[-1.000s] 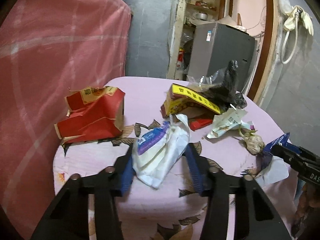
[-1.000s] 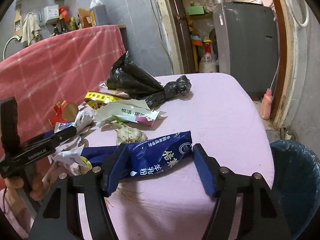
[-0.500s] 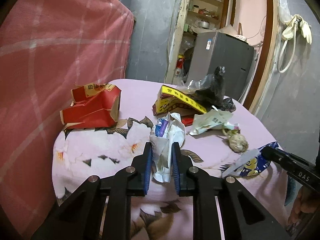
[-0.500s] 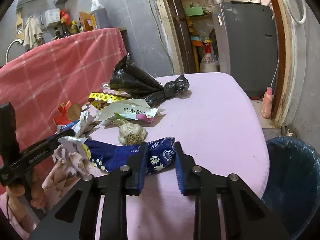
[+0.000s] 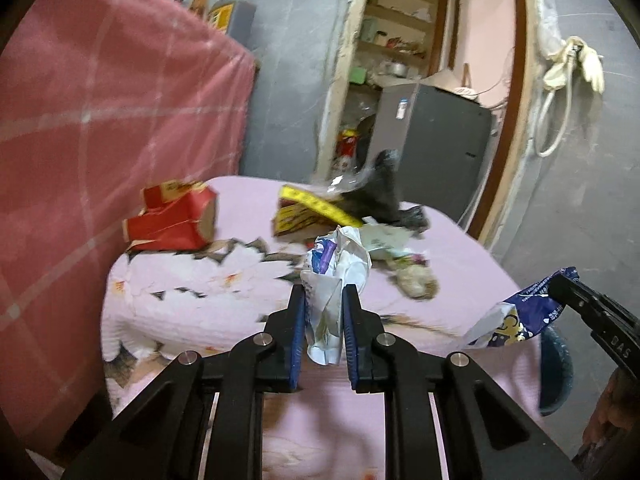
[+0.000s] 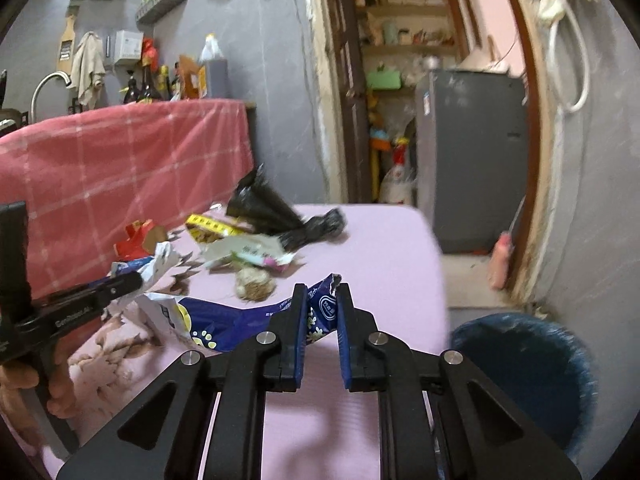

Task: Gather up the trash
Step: 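Carry both wrappers over the bin and open both tools to release them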

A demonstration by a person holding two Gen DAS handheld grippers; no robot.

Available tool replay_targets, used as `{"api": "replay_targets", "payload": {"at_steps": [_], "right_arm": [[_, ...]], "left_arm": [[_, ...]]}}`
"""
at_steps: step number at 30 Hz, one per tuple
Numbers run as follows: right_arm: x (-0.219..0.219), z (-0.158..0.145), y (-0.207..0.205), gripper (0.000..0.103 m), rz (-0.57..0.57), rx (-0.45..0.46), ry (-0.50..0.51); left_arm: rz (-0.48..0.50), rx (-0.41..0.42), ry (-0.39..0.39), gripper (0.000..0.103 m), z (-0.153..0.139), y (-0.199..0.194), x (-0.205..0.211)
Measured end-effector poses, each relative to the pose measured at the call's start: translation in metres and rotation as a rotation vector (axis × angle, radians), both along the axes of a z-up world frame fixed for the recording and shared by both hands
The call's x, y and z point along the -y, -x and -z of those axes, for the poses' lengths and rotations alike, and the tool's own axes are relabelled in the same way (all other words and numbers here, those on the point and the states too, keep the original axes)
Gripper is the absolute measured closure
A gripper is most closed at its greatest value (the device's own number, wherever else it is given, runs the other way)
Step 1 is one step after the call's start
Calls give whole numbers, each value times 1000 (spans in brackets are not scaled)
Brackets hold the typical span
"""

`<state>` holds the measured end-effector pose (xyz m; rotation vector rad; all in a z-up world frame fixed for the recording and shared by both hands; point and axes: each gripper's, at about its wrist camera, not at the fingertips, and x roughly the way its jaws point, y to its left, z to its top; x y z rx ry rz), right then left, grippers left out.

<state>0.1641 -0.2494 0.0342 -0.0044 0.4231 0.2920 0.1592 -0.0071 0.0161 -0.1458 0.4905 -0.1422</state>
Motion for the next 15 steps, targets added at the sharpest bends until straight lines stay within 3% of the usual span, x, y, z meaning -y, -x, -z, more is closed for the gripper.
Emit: {"api": "replay_targets", "payload": {"at_steps": [6,15], "right_arm": [[30,-11,17,92,95,62,33],[83,-15,36,92,257,101,73]], "left_arm": [[86,35,-23,89,-12,5,47],[220,34,19,88,-15,3,122]]}}
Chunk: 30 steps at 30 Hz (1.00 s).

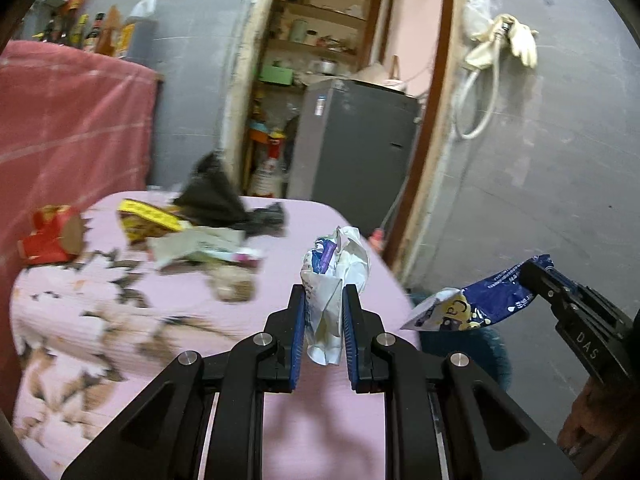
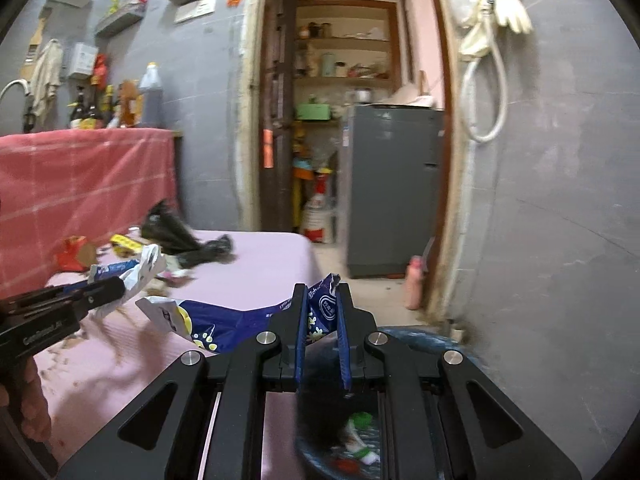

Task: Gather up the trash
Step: 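Carry both wrappers over the bin and open both tools to release them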

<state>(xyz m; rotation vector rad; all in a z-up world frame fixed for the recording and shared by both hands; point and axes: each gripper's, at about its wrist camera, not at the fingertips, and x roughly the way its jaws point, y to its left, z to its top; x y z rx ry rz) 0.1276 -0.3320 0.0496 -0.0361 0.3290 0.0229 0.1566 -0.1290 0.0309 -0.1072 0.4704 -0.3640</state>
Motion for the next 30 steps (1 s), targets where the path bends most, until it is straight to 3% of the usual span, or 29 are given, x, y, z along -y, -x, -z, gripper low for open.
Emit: {"api": "replay_targets", "payload": {"at_steps": [12,24,30], "right_arm": [[67,8,16,92,165,9,-54],[118,45,-2,92,318,-93,-112],[137,67,-10,92,371,-159,-132]], "left_arm": [[65,-42,42,89,7,-6,80],[99,-137,-31,88,47,-29,147],[125,-208,-109,88,71,-46,170]]}}
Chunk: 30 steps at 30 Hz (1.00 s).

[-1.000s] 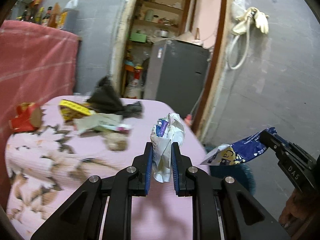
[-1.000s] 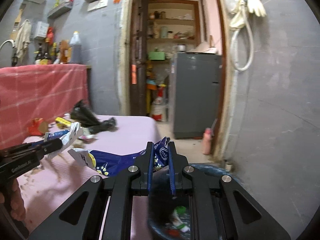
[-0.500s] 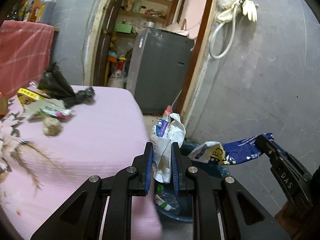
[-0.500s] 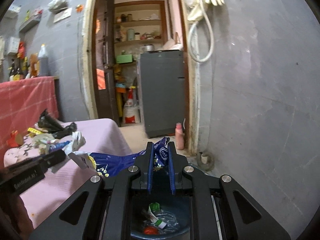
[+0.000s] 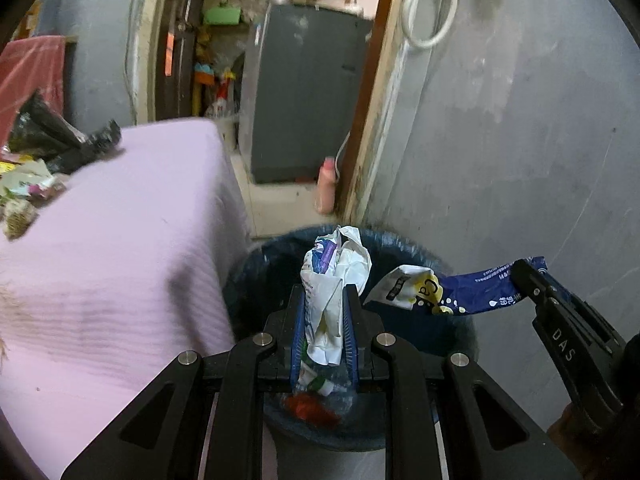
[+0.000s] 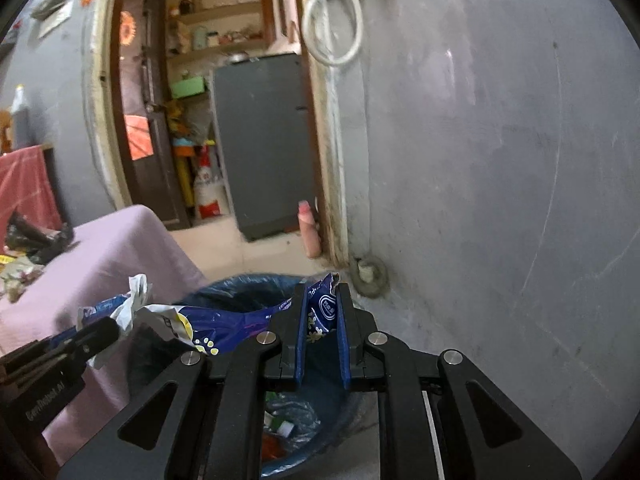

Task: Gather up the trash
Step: 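Carry both wrappers over the bin and open both tools to release them, then move both tools back toward the table trash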

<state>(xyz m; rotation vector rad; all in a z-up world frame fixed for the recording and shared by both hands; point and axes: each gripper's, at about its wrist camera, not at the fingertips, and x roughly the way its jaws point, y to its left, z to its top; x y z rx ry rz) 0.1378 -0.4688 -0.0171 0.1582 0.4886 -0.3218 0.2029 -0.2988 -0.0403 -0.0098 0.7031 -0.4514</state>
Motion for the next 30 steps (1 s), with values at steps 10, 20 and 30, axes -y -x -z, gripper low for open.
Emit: {"api": "replay_targets", "payload": {"at_steps": [10,20,30], "right_arm": [[8,31,-13,90,-30,-94,-95],[1,16,-12,82,-62,-55,-94],[-13,-12,-3,75,-86,38,-83]], "left_arm": [[-23,-131,-34,85,26,-27,7],[-22,-62,34,68,7,-11,-7],[-78,70,108,45,-34,-2,-44]]}}
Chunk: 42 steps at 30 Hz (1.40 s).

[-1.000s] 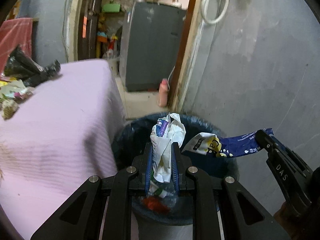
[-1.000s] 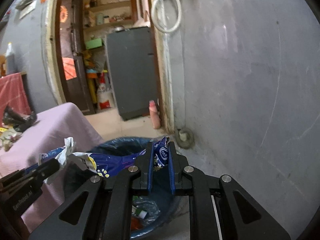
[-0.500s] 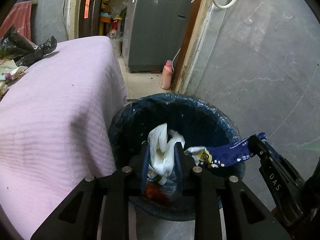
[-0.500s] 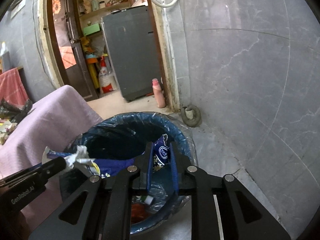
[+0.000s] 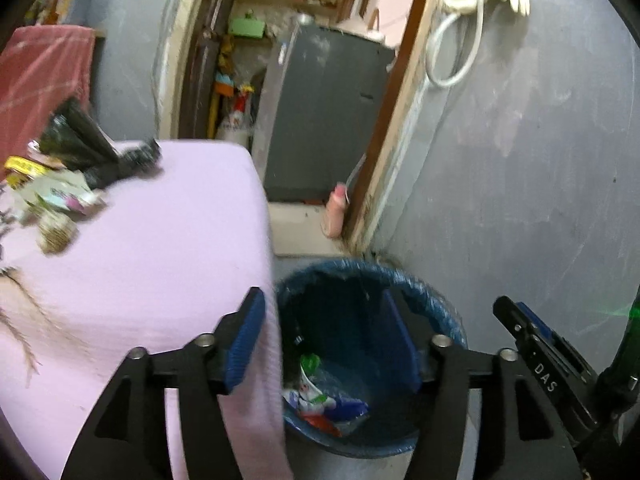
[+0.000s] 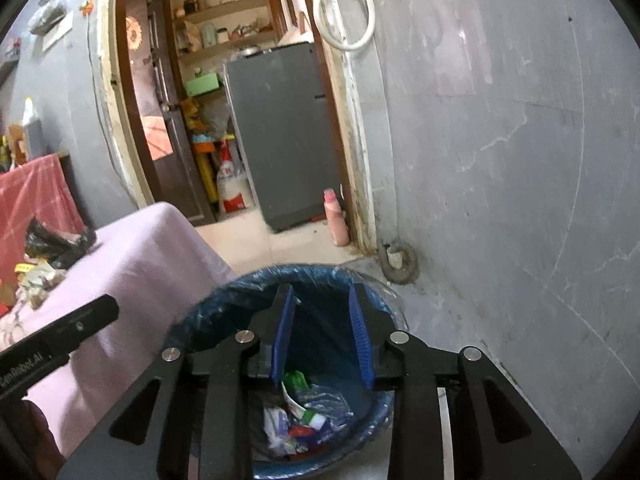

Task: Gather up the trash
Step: 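Move both tools back toward the table trash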

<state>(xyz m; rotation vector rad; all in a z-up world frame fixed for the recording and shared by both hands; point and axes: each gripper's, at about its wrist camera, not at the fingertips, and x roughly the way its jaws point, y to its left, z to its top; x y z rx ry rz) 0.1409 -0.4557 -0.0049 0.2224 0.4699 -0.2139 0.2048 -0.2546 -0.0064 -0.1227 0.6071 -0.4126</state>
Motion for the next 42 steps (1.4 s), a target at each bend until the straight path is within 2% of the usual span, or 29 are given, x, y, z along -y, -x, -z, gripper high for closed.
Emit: {"api": "replay_targets", "payload": {"at_steps": [3,5,9,11,12,14,18,22,27,32,38,42], "right_arm": [[-6,-12,2,68,-8,44,-7],[-10,-20,3,57,-16,79,-13],[-25,-35,3,52,-49,129,-6],[-32,-41,3,42,-61,155,-4],[-35,-43,3,37,-68,166,-5],[-45,-50,3,23,-84,194,-4],[-64,-62,1,15,-112,232,5],[-85,-74,3,0,-142,291,13],[-113,-83,-1,0,-204,325,25],[-141,-86,-15,0,-270,328,15],[-182,-81,-40,0,-348,288,0],[-211,-76,-55,0,-404,243,-4]], "left_arm": [[-27,55,-6,36,-12,4,-14],[-45,76,-9,27,-17,4,-21],[-92,129,-7,16,-31,6,-43],[-111,148,-3,8,-35,7,-53],[-124,157,2,6,-37,9,-60],[-147,172,16,5,-43,11,-74],[-186,187,31,4,-54,13,-100],[-232,209,16,4,-61,18,-127],[-302,242,-18,3,-68,25,-166],[-399,223,-48,3,-69,28,-211],[-504,225,-119,3,-67,29,-265],[-540,207,-145,3,-57,26,-297]]}}
